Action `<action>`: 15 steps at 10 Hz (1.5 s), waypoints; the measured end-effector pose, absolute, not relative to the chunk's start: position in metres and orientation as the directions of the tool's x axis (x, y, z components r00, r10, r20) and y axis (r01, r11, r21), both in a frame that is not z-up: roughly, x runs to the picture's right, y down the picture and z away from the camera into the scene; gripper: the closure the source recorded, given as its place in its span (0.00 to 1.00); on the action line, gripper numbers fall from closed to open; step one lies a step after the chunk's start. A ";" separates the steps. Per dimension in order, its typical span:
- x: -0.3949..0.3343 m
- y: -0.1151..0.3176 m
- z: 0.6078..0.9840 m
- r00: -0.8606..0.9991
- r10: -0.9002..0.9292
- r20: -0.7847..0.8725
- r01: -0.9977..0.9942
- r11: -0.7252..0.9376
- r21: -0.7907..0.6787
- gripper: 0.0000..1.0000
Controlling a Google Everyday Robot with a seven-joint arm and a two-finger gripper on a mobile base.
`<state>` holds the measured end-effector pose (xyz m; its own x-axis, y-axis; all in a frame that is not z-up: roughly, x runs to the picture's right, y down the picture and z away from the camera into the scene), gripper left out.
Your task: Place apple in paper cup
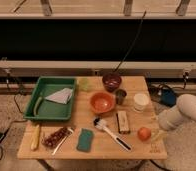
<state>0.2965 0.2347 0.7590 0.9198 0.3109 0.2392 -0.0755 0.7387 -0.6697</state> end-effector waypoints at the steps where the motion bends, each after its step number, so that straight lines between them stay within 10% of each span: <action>1: 0.294 0.237 0.761 0.918 0.312 0.244 -0.070 0.733 -0.677 0.35; 12: 0.275 0.251 0.779 0.911 0.306 0.278 -0.021 0.707 -0.707 0.35; 15: 0.275 0.253 0.784 0.914 0.300 0.273 -0.019 0.704 -0.709 0.53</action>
<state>0.2751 0.2528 0.7841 0.9140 0.3000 0.2733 -0.0191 0.7045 -0.7095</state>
